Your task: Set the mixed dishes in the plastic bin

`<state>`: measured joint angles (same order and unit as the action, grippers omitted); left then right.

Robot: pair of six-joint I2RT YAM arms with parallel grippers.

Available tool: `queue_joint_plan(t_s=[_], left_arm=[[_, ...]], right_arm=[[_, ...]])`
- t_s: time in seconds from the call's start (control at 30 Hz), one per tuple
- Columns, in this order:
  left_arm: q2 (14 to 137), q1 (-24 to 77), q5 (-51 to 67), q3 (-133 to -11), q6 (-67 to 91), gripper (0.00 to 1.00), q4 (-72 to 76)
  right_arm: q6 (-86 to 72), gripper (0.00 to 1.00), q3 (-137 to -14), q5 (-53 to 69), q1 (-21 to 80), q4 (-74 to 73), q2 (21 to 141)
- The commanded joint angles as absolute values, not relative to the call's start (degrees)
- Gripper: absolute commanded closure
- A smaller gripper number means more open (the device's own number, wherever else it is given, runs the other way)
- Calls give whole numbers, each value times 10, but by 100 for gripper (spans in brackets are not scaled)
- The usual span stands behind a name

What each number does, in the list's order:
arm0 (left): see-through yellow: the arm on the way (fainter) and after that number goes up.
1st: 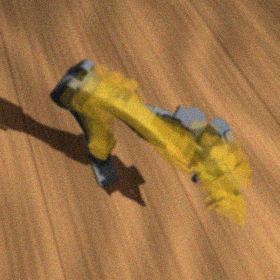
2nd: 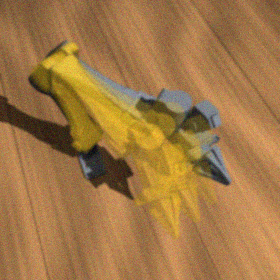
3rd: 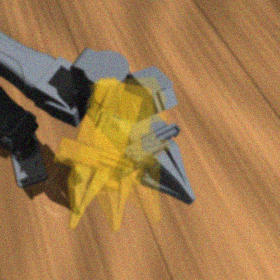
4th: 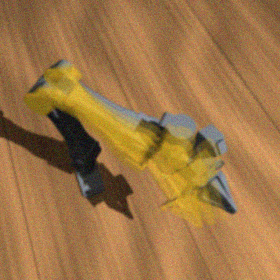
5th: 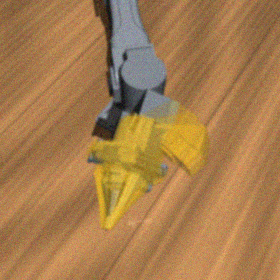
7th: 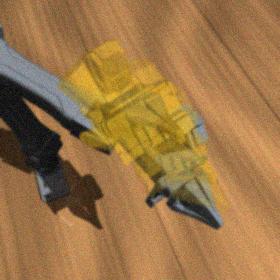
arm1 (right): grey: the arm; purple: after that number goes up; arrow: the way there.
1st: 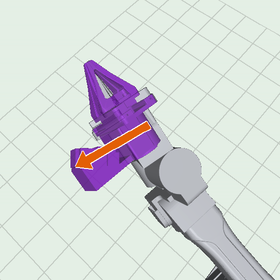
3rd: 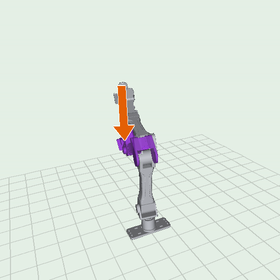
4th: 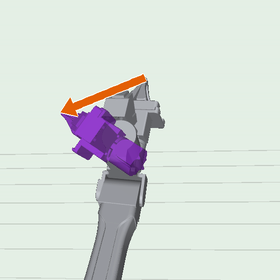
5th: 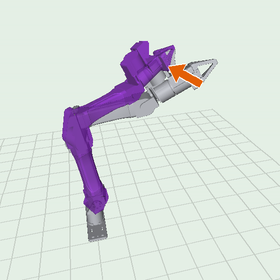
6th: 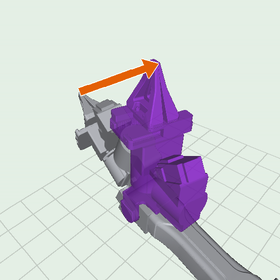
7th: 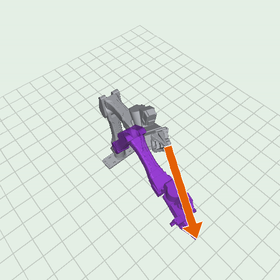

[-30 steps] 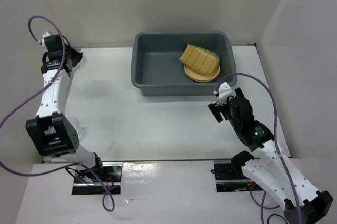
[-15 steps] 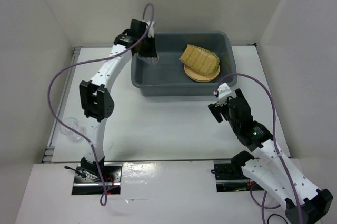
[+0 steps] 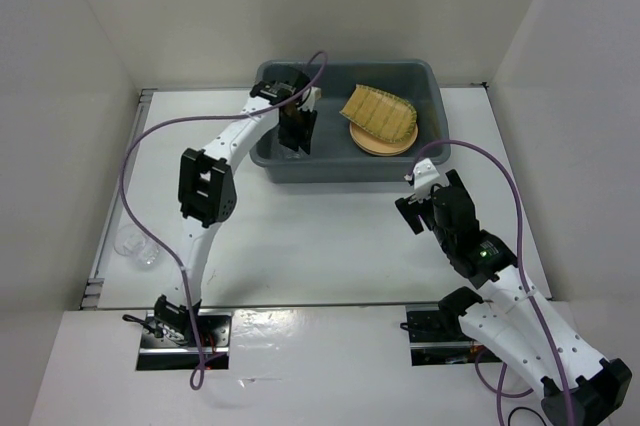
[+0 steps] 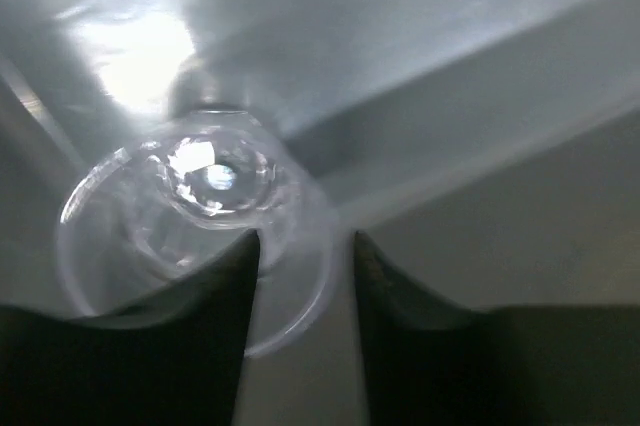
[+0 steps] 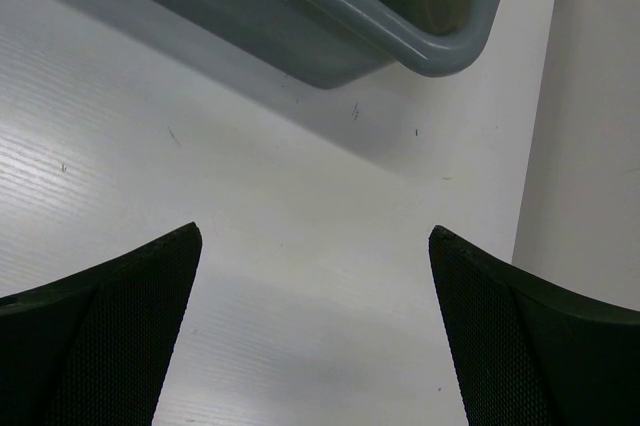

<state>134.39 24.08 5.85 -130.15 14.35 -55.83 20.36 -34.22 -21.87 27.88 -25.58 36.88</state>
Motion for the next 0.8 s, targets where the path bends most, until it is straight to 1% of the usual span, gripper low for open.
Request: queue_joint_plan(t_s=[0.0, 0.07, 0.1, 0.17, 0.2, 0.27, 0.3, 0.33, 0.37, 0.4, 0.43, 0.47, 0.5, 0.53, 0.57, 0.6, 0.63, 0.67, 0.73, 0.77], left_arm=[[1353, 250, 62, -1354, 135, 48, -572], [1334, 255, 62, -1377, 141, 38, -572], [1326, 255, 40, -1389, 147, 34, -572], [1310, 266, -7, -1436, 147, 30, -587], [1285, 266, -91, -1448, 161, 29, -587], [1252, 274, -207, -1464, 182, 13, -607], [1216, 279, -321, -1464, 218, 3, -626], [1198, 279, -370, -1464, 246, 0, -641], [1160, 268, -414, -1464, 284, 0, -661], [1138, 243, -446, -1431, 380, 0, -707], [1113, 223, -471, -1397, 427, 0, -728], [1052, 202, -465, -1346, 463, 0, -736], [1014, 158, -424, -1210, 501, 0, -716], [971, 136, -399, -1125, 501, 0, -681], [881, 114, -371, -1041, 501, 0, -639], [842, 59, -337, -963, 514, 0, -571], [812, 29, -282, -897, 524, 0, -556], [773, -1, -269, -805, 533, 0, -555], [752, -44, -286, -748, 556, 0, -574], [731, -53, -322, -729, 581, 0, -582]], right_arm=[[193, 1, -340, -228, 284, -221, 363], [193, 1, -340, -228, 284, -221, 363], [193, 1, -340, -228, 284, -221, 363], [193, 1, -340, -228, 284, -221, 363], [193, 1, -340, -228, 284, -221, 363], [193, 1, -340, -228, 284, -221, 363], [193, 1, -340, -228, 284, -221, 363], [193, 1, -340, -228, 284, -221, 363], [193, 1, -340, -228, 284, -221, 363], [193, 1, -340, -228, 284, -221, 356], [193, 1, -340, -228, 284, -221, 356], [193, 1, -340, -228, 284, -221, 349], [193, 1, -340, -228, 284, -221, 349], [193, 1, -340, -228, 284, -221, 344], [193, 1, -340, -228, 284, -221, 344], [193, 1, -340, -228, 284, -221, 344], [193, 1, -340, -228, 284, -221, 344], [193, 1, -340, -228, 284, -221, 344], [193, 1, -340, -228, 290, -221, 349], [193, 1, -340, -228, 290, -221, 349]])
